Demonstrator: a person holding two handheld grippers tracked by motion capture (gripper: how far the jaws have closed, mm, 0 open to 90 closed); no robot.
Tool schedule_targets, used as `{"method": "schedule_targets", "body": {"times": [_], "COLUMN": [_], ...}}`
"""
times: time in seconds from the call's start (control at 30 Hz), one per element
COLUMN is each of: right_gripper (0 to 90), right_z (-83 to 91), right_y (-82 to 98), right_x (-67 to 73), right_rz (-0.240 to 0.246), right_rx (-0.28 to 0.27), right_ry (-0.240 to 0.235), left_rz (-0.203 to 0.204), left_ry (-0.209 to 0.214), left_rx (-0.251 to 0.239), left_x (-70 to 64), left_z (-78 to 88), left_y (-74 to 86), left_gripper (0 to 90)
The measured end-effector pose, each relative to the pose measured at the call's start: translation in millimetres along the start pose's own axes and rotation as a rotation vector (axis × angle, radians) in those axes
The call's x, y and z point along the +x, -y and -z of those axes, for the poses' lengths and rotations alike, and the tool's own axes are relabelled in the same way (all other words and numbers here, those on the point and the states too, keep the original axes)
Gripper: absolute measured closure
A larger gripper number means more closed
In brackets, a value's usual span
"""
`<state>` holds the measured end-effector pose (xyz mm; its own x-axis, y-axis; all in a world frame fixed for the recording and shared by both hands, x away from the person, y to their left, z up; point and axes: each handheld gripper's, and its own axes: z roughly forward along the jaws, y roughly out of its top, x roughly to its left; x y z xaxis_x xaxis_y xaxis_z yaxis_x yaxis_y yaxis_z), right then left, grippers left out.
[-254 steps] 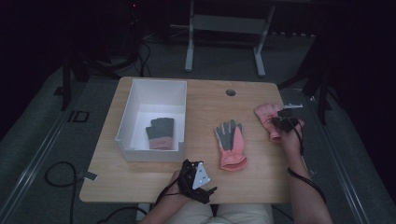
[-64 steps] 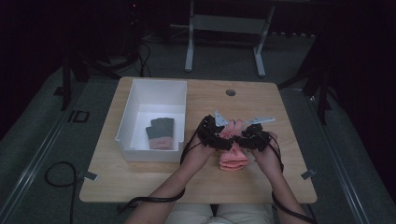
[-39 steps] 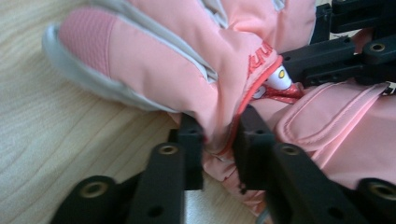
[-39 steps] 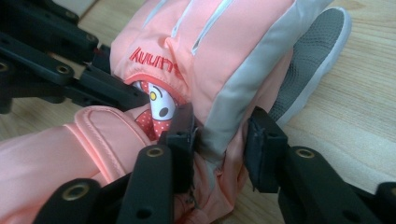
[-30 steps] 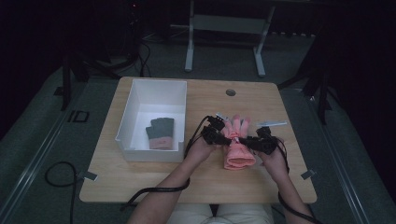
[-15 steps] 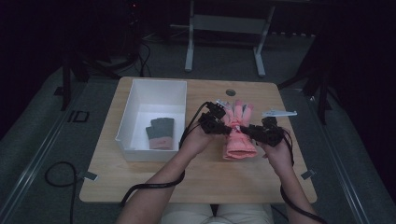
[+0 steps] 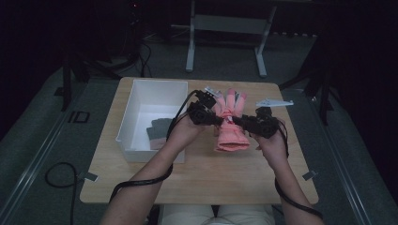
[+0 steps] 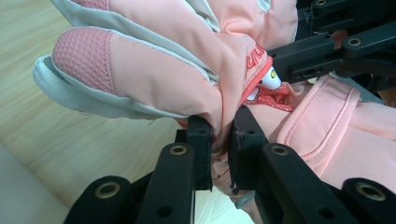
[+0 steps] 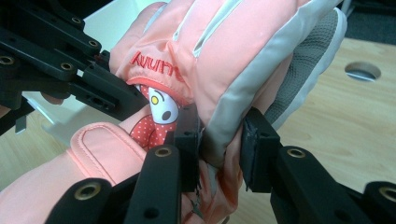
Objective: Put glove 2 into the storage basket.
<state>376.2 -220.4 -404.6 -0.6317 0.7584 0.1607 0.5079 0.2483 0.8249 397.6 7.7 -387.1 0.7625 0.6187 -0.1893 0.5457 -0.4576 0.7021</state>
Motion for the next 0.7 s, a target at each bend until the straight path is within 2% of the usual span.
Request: {"method": "schedule_targets", "body": {"times": [0.17, 0.33, 0.6, 0.63, 0.7], "right_gripper": [71.0, 71.0, 71.0, 71.0, 71.0], "right_z": [-5.9, -14.6, -31.9, -31.9, -39.9], "right_y": [-17.4, -32.5, -52.7, -52.7, -59.2], "right_x": [13.8, 26.8, 51.2, 51.2, 61.3], "right_rz": [0.029, 0.035, 0.066, 0.066, 0.072], "right_rx": [-0.013, -0.021, -0.015, -0.015, -0.011], "right_ry": [-0.008, -0.027, -0.061, -0.061, -0.069], "left_rz": [0.002, 0.008, 0.053, 0.053, 0.053], "left_ry": [-0.026, -0.052, -0.067, -0.067, -0.088], "left_rx": [-0.004, -0.004, -0.025, -0.025, -0.022], "left_x": [8.4, 17.6, 35.9, 35.9, 42.5], "left_z": [22.3, 42.6, 73.0, 73.0, 86.4], "left_y": [-1.8, -1.2, 13.5, 13.5, 17.7], "left_gripper": [80.7, 80.8, 80.8, 80.8, 80.8]}}
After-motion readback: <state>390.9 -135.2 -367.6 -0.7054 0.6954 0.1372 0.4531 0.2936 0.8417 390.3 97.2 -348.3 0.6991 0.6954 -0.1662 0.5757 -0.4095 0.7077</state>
